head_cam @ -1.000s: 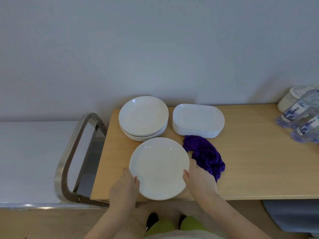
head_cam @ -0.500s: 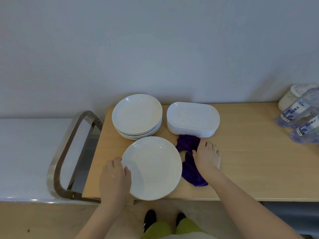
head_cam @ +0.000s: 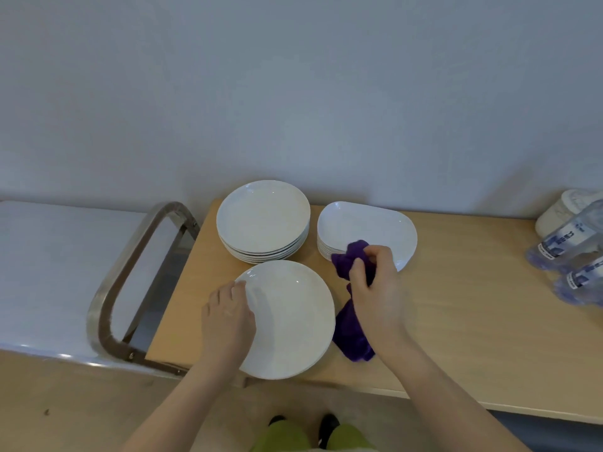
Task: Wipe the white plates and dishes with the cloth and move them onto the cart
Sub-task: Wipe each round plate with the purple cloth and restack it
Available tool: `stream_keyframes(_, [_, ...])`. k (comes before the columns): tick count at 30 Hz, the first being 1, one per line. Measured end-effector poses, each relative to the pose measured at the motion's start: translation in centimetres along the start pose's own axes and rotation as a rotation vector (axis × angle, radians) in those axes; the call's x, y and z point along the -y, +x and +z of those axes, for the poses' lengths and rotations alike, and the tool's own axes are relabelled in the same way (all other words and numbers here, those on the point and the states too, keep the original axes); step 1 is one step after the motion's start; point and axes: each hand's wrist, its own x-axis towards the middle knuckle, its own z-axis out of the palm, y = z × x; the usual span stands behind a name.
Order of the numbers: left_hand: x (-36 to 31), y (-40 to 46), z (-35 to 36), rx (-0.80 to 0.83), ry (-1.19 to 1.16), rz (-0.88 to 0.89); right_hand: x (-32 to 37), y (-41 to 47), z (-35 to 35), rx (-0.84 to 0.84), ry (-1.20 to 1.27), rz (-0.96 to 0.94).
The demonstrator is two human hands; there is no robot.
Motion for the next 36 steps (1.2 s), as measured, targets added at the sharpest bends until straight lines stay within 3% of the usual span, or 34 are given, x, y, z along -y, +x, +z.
stream_keyframes(3, [0.7,0.2,0.0,0.040,-0.088,0.002,2.3,-1.1,2.0,0.061,-0.025,-0.123])
stream_keyframes(9, [2.9,1.0,-0.6,0.068,-0.542,-0.023,3.0,-4.1,8.9,0.312,-0.194,-0.183])
stream_keyframes(12, [4.1,1.6,-0.2,0.111,-0.602,-0.029,2.5,-5.6,11.8,0.477,-0.402,-0.244])
stream_keyframes(16, [4.9,2.0,0.5,0.162,-0.615,-0.071,1.6,-7.8,13.5,0.676,-0.316,-0.265])
stream_keyframes(22, [5.2,1.7,0.8,0.163,-0.681,-0.019,0.2,-10.0,13.2,0.551,-0.569,-0.364])
stream_keyframes(25, [5.4,1.7,0.7,0.154,-0.708,0.010,-1.0,-10.4,12.0,0.554,-0.638,-0.269])
stream_keyframes(30, [5.6,1.8,0.8,0.168,-0.725,0.007,-1.5,-8.1,12.1,0.360,-0.717,-0.105])
stream_keyframes(36, [5.9,2.1,1.2,0.205,-0.705,-0.065,-0.7,-4.6,15.2,0.431,-0.776,-0.138])
